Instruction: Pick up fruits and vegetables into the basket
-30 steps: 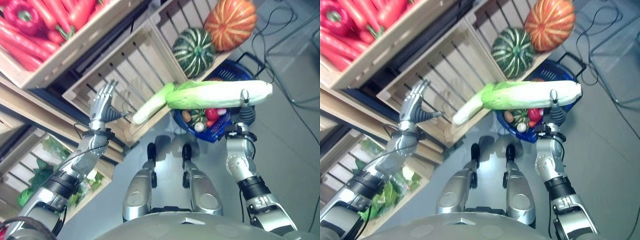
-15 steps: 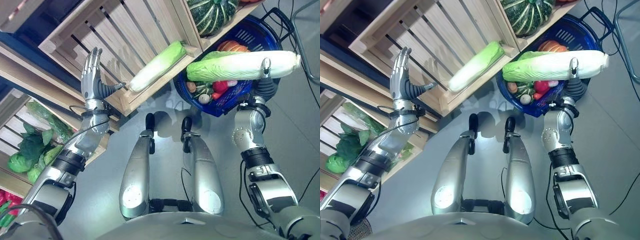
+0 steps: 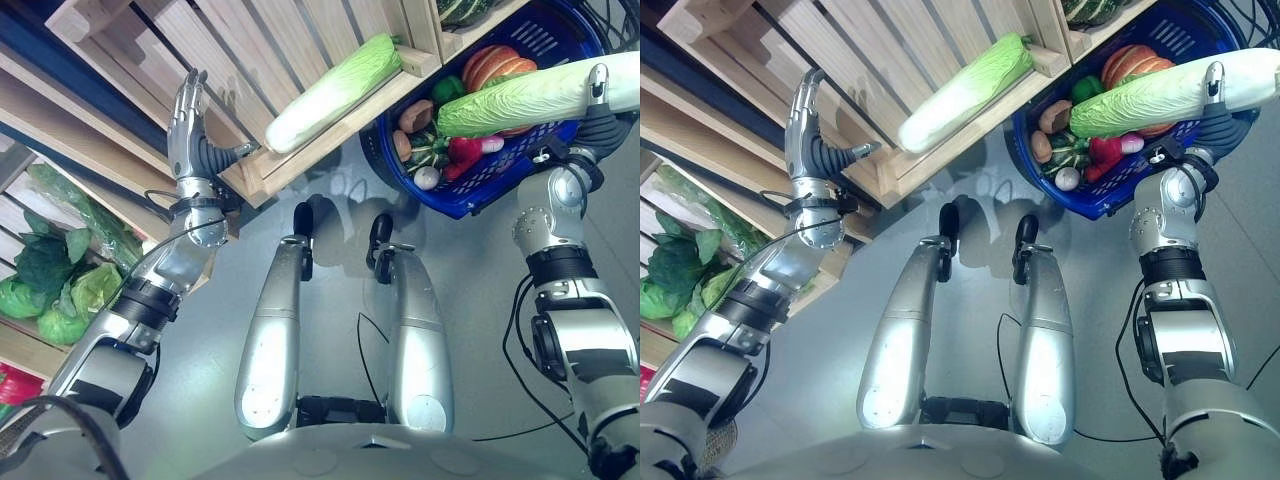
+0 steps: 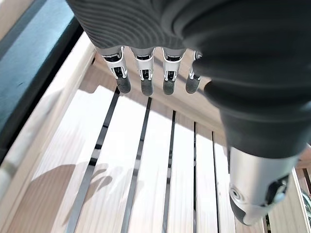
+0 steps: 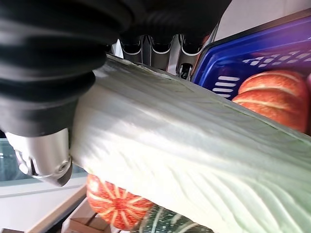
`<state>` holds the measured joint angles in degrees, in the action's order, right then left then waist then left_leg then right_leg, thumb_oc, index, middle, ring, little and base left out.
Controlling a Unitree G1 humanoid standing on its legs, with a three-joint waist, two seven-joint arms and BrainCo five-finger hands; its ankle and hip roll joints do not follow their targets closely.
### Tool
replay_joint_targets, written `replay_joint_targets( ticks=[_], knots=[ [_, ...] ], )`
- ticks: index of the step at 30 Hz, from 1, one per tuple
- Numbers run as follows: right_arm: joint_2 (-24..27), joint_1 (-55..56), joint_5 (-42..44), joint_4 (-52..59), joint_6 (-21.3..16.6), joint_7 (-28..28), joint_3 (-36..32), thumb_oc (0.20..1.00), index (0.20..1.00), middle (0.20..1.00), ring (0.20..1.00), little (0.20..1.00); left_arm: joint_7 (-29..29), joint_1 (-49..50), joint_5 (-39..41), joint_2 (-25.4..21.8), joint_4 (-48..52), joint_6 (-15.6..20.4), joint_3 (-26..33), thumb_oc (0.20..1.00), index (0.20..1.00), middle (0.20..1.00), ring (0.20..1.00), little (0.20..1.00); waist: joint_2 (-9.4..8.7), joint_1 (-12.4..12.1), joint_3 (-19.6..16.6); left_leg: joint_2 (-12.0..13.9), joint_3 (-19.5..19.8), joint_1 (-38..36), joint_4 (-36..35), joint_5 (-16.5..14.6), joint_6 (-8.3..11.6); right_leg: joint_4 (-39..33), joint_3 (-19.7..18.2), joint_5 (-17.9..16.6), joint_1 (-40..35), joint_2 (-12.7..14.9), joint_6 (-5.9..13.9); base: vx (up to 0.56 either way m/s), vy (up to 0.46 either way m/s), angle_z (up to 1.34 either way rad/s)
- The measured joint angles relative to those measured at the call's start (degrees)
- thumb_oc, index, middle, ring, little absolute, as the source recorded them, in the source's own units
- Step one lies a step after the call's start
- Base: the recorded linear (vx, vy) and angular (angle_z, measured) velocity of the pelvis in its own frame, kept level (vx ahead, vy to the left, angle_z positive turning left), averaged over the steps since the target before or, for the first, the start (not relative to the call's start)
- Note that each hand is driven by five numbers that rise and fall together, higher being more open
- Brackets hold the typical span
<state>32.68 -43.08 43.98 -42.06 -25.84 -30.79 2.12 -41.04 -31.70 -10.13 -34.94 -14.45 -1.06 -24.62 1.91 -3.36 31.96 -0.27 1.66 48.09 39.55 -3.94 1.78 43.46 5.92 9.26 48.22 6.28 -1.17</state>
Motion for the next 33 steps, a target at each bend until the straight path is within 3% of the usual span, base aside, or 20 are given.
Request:
replay_joint_targets(
  ticks=[1, 2, 11, 18, 21, 28, 33],
  knots=[
    [0.0, -0.1, 0.4, -0.4, 0.4, 0.2, 0.1, 0.580, 0.580, 0.580, 0.580, 0.580, 0.0, -0.1, 0.1, 0.0, 0.0, 0.0, -0.2, 1.000, 1.000, 1.000, 1.000, 1.000, 0.00, -0.1, 0.0, 0.0, 0.0, 0.3, 0.1, -0.1, -0.06, 0.1, 0.0, 0.0, 0.2, 0.0, 0.01, 0.03, -0.043, 0.00],
    [0.0, -0.2, 0.6, -0.8, 0.8, 0.5, 0.3, 1.000, 1.000, 1.000, 1.000, 1.000, 0.0, -0.2, 0.2, -0.1, 0.0, 0.0, -0.5, 1.000, 1.000, 1.000, 1.000, 1.000, 0.00, -0.1, 0.0, 0.0, 0.0, 0.6, 0.2, -0.1, -0.06, 0.1, 0.0, 0.0, 0.5, 0.1, 0.02, 0.03, -0.052, 0.00],
    [0.0, -1.8, 2.1, -0.4, 5.4, 7.5, 3.7, 1.000, 1.000, 1.000, 1.000, 1.000, -1.6, -2.0, 1.0, -0.3, -1.6, 1.4, -0.8, 1.000, 1.000, 1.000, 1.000, 1.000, -0.18, 0.4, 0.1, 0.1, 0.2, 1.8, 1.1, -0.2, -0.05, 0.8, 0.6, 0.4, 1.5, -0.1, 0.01, 0.03, -0.035, 0.00],
    [-0.2, -2.6, 1.8, -4.0, 13.9, 10.1, 6.9, 1.000, 1.000, 1.000, 1.000, 1.000, -6.9, -5.6, 1.2, 1.5, -8.1, 6.1, -0.7, 1.000, 1.000, 1.000, 1.000, 1.000, -0.45, 0.8, 0.2, 0.3, 0.2, 1.1, 3.0, -1.1, -0.25, 1.7, 0.6, 0.6, 0.3, -0.2, -0.02, 0.00, -0.022, -0.01],
    [-0.2, -2.5, 0.5, -5.4, 15.9, 10.1, 8.5, 1.000, 1.000, 1.000, 1.000, 1.000, -8.1, -7.8, 1.4, 2.4, -11.2, 6.5, -0.7, 1.000, 1.000, 1.000, 1.000, 1.000, -1.03, 1.6, 0.4, 0.3, 0.1, 0.4, 3.1, -1.5, -0.19, 1.5, 0.1, 0.6, -0.3, -0.3, 0.35, 0.01, -0.043, -0.02],
    [-1.6, -3.1, -6.4, -2.5, 15.2, 2.0, 10.1, 1.000, 1.000, 1.000, 1.000, 1.000, -11.2, -12.5, 1.8, 6.3, -18.1, 6.7, -0.9, 1.000, 1.000, 1.000, 1.000, 1.000, -2.02, 3.9, 0.6, 0.4, -0.9, 0.6, 3.4, -1.7, -0.68, 0.8, -1.6, 0.1, 0.2, -1.1, 1.16, -0.02, 0.006, -0.10],
    [-5.3, -2.1, -13.9, 7.9, 12.8, -6.4, 10.5, 1.000, 1.000, 1.000, 1.000, 1.000, -11.5, -17.8, 1.7, 8.1, -25.9, 5.6, -2.8, 1.000, 1.000, 1.000, 1.000, 1.000, -3.02, 7.2, 0.9, 1.5, -4.0, 1.9, 4.1, -2.7, -1.93, 0.3, -4.5, -0.9, 2.4, -2.2, 2.18, -0.03, 0.055, -0.29]
  ],
)
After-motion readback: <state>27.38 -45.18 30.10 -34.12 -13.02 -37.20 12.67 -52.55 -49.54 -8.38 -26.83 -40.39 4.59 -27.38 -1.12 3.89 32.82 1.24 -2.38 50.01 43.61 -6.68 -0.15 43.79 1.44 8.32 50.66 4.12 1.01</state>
